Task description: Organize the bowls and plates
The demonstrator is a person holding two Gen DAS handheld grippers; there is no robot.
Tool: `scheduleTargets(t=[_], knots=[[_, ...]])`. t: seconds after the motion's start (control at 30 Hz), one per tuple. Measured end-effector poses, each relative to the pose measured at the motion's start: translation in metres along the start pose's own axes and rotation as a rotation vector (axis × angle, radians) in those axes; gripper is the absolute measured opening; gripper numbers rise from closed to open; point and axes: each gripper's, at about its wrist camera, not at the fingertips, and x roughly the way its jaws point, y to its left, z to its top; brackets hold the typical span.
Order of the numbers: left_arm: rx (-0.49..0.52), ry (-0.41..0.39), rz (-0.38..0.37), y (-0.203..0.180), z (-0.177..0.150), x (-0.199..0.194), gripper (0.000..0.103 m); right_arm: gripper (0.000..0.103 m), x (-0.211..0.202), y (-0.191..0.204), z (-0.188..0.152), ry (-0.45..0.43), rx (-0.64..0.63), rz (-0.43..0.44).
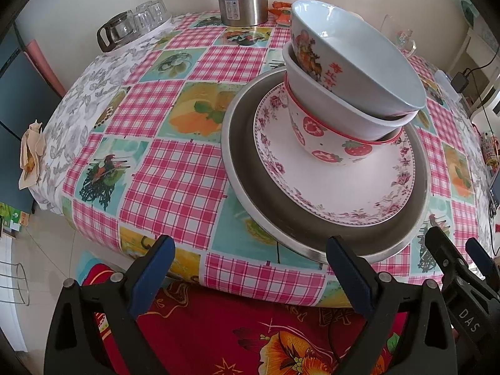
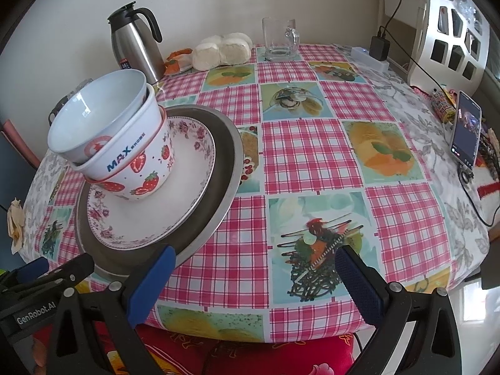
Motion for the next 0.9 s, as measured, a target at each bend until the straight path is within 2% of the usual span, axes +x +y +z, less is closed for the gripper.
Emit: scheduleTargets(t=[0.9], knots=[[-0.036, 0.002, 0.009, 0.0050, 0.0023, 0.0003, 0.097, 0.103, 0.0041, -0.0022, -0.0002, 0.010, 0.003, -0.017]])
